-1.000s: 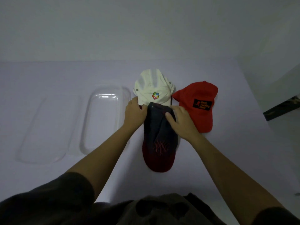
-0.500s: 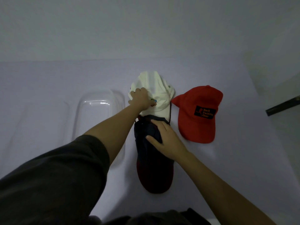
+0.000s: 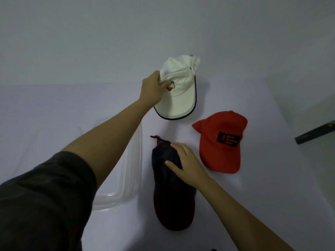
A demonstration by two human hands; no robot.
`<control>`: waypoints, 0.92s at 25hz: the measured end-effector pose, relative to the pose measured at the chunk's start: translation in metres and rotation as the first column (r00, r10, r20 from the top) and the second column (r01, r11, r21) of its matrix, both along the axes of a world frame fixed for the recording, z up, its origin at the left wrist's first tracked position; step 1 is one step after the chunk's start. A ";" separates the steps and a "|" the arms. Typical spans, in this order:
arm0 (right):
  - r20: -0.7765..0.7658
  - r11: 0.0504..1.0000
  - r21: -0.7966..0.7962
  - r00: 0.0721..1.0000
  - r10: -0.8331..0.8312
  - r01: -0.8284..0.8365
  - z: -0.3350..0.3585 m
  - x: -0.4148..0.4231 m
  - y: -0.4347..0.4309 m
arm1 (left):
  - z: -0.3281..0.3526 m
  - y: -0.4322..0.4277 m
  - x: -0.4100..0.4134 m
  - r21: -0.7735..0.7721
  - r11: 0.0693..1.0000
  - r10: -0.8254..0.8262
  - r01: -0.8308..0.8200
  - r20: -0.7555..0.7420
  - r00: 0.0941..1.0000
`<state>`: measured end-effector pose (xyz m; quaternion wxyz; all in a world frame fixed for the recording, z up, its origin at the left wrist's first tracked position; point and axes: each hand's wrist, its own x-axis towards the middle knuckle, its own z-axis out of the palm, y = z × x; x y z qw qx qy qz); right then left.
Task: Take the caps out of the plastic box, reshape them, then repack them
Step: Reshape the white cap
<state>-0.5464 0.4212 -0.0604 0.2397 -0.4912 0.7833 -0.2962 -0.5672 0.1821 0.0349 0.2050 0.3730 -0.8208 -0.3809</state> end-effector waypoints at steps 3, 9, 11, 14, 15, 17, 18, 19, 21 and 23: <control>-0.316 0.956 -0.206 0.911 -0.266 0.208 0.014 -0.017 -0.008 | 0.038 0.001 0.011 0.020 0.992 -0.125 0.124 0.060 0.990; -0.566 0.934 -0.322 0.759 -0.322 0.156 0.062 -0.058 -0.022 | 0.081 0.039 0.036 0.060 0.959 -0.282 0.275 0.232 0.931; -0.564 0.925 -0.341 0.752 -0.342 0.165 0.070 -0.056 -0.020 | 0.083 0.054 0.052 0.103 0.967 -0.246 0.234 0.125 0.961; -0.483 0.918 -0.318 0.793 -0.372 0.237 0.078 -0.051 -0.014 | 0.072 0.078 0.088 0.252 0.885 -0.396 0.392 -0.037 0.918; -0.440 0.920 -0.305 0.821 -0.365 0.245 0.081 -0.051 -0.012 | 0.062 0.087 0.097 0.194 0.874 -0.465 0.446 0.064 0.883; -0.402 0.941 -0.269 0.865 -0.301 0.203 0.090 -0.052 -0.011 | 0.038 0.098 0.104 -0.106 0.889 -0.383 0.445 0.357 0.852; -0.408 0.958 -0.233 0.877 -0.254 0.169 0.094 -0.051 -0.012 | 0.029 0.102 0.104 -0.281 0.880 -0.253 0.382 0.404 0.879; -0.424 0.971 -0.189 0.881 -0.212 0.143 0.098 -0.048 -0.014 | 0.022 0.106 0.106 -0.421 0.857 -0.122 0.298 0.395 0.910; -0.456 0.981 -0.140 0.871 -0.184 0.134 0.100 -0.041 -0.020 | 0.012 0.109 0.103 -0.583 0.786 0.027 0.206 0.365 0.931; -0.442 0.976 -0.092 0.870 -0.219 0.198 0.100 -0.030 -0.025 | 0.007 0.114 0.102 -0.662 0.727 0.137 0.184 0.402 0.905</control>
